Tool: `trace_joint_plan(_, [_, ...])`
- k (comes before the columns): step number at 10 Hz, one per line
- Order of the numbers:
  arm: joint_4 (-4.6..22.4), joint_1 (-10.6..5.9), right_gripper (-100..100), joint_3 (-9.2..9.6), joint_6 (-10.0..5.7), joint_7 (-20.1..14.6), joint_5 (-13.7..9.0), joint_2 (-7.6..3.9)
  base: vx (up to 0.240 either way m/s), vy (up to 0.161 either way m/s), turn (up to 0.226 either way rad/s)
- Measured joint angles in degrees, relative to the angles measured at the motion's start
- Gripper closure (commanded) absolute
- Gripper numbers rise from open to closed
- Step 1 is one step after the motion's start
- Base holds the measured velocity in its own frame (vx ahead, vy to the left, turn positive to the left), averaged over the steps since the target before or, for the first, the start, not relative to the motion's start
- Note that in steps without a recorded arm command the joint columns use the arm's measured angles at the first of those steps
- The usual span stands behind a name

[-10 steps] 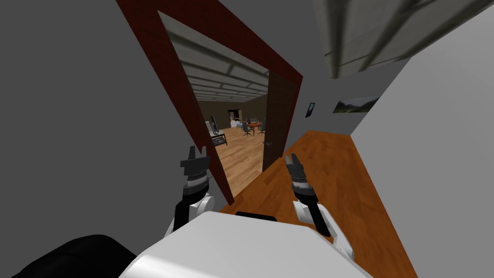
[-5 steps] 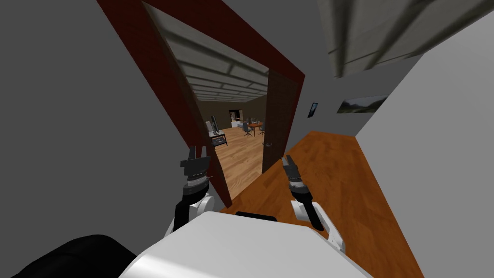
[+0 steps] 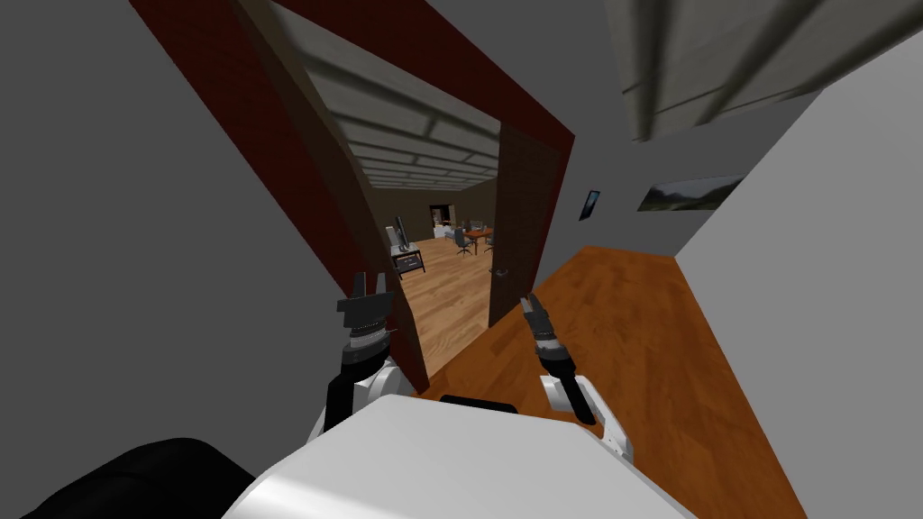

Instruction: Push the door open

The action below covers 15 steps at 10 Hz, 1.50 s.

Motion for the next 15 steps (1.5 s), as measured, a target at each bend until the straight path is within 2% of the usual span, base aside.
trace_joint_plan(2, [3.1,-1.69,-100,-0.06,-0.27,-1.0,0.5,-0.56,0.094,-0.077,0.044])
trace_joint_plan(5, [7.5,-2.84,-100,0.48,-1.44,-1.9,1.5,-0.60,0.076,-0.087,0.042])
trace_joint_plan(6, [8.2,-3.25,-100,0.72,-1.20,-2.3,1.9,-0.69,0.105,-0.081,0.049])
trace_joint_plan(8, [11.5,-4.56,-100,0.76,-1.82,-3.1,2.4,-1.09,0.090,-0.081,0.034])
trace_joint_plan(10, [13.5,-5.25,-100,1.14,-1.99,-4.0,3.1,-1.25,0.079,-0.082,0.046])
trace_joint_plan(12, [17.3,-6.72,-100,1.25,-2.93,-4.6,3.6,-1.34,0.086,-0.101,0.044])
trace_joint_plan(15, [20.7,-7.48,-100,1.79,-3.70,-5.6,4.6,-1.45,0.082,-0.082,0.040])
